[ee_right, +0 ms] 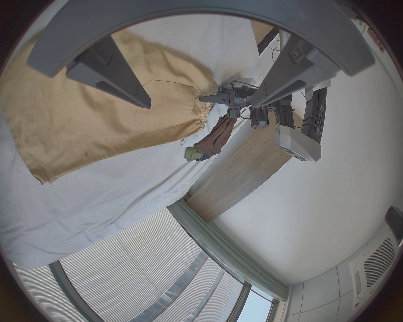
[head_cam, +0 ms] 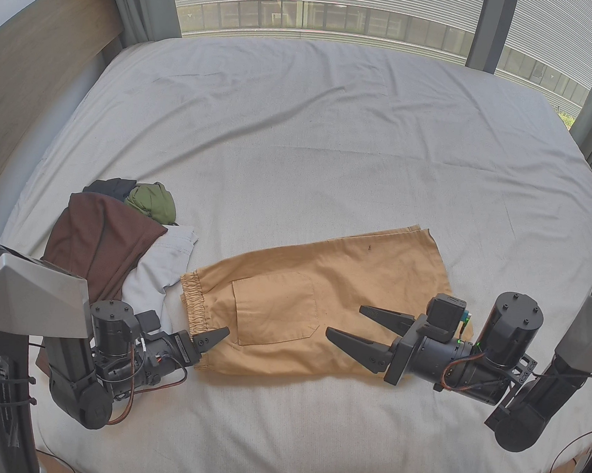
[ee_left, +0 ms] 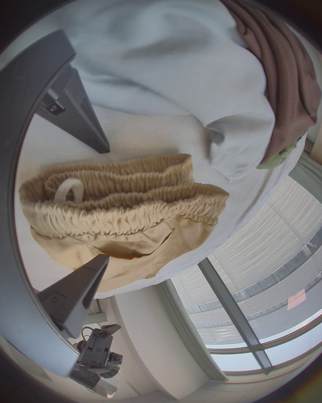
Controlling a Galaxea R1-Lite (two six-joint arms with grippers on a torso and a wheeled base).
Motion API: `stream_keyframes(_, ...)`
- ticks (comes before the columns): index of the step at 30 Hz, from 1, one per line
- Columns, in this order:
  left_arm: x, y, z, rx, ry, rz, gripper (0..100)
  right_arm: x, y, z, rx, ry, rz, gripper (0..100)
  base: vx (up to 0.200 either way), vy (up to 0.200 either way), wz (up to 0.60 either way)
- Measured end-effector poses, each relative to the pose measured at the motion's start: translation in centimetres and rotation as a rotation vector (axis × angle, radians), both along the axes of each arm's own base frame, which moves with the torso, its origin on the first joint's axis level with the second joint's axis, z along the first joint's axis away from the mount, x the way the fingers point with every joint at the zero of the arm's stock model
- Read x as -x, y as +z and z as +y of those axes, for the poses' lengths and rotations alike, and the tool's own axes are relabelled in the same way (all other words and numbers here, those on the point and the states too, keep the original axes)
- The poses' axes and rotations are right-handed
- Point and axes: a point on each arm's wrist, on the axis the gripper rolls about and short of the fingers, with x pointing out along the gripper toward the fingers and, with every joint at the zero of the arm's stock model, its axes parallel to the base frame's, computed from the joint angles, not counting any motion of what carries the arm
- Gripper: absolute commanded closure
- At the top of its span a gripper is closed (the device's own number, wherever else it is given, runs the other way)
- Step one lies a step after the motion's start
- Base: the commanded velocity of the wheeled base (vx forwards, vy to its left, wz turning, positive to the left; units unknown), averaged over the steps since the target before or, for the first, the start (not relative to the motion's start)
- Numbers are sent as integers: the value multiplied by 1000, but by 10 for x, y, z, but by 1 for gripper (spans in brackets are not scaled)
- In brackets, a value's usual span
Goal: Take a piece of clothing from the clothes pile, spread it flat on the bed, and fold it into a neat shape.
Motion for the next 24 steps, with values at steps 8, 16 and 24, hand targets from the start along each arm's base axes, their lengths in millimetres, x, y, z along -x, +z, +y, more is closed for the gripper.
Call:
stream_keyframes(8, -4, 0, -12, 76, 2, 30, 0, -4, 4, -9, -8, -18, -9, 0, 0, 0, 0)
stream_keyframes(16, -18, 5, -21, 150, 66, 12, 0, -4, 3, -10, -5, -19, -7, 0, 0, 0, 0)
stream_keyframes(24, -24, 6, -24, 177, 80, 4, 100, -4, 2, -10, -4, -22, -5, 0, 0, 0, 0)
